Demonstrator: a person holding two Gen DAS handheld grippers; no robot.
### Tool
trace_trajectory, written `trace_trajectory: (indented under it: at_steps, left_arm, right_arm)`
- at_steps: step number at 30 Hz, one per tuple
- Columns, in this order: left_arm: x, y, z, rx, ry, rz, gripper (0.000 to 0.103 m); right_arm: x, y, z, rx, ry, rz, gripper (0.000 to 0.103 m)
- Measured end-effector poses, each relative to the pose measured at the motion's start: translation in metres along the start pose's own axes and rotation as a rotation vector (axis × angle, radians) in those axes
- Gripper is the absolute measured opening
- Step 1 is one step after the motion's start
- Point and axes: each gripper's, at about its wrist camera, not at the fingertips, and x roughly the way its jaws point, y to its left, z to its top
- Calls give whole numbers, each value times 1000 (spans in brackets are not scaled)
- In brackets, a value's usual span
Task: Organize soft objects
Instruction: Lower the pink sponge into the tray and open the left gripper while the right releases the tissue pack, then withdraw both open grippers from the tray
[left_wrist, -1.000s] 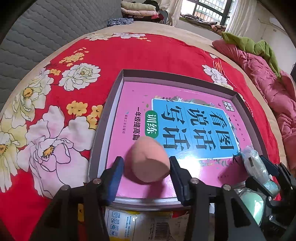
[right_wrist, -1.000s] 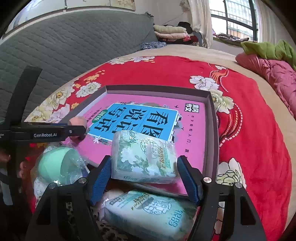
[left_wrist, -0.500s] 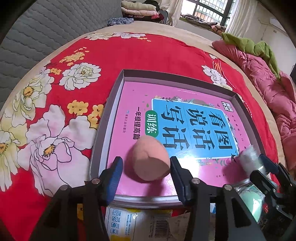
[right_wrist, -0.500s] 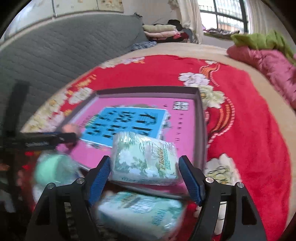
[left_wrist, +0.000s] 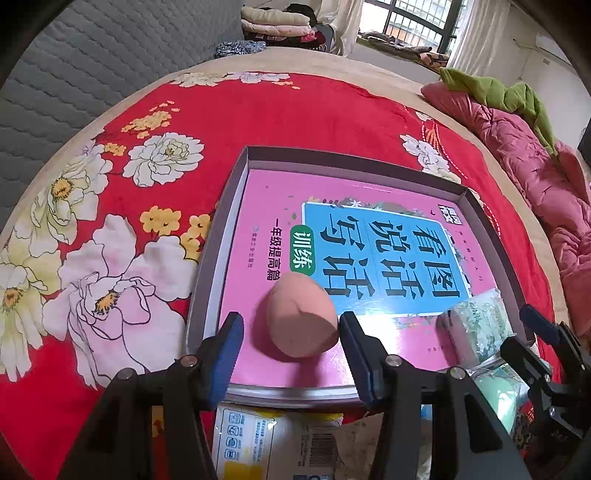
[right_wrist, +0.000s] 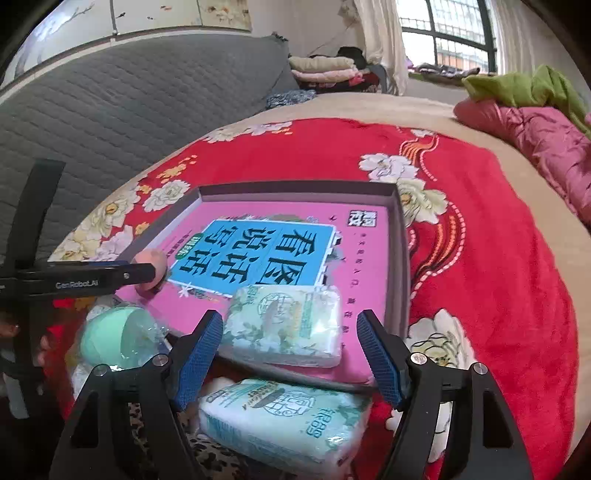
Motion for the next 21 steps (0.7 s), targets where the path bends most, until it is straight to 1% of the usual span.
trace_trajectory:
  at_steps: [4, 9, 14, 16, 21]
  left_arm:
    - [-4, -3, 0, 11, -10, -4, 59]
    - [-10, -7, 0, 19, -20, -10, 60]
    - [-18, -11, -2, 26, -35, -25, 63]
    - [-22, -12, -2, 30, -45, -18, 65]
    - [-36, -9, -3, 21, -74, -25, 66]
  right_arm:
    - [-7, -2, 0, -1, -26, -32, 76]
    - [-17, -6, 0, 23, -72, -74, 76]
    - [-26, -8, 1, 26, -102, -96, 76]
    - [-30, -10, 1, 38, -114, -93, 76]
    - [-40, -12, 2, 46, -141, -113, 76]
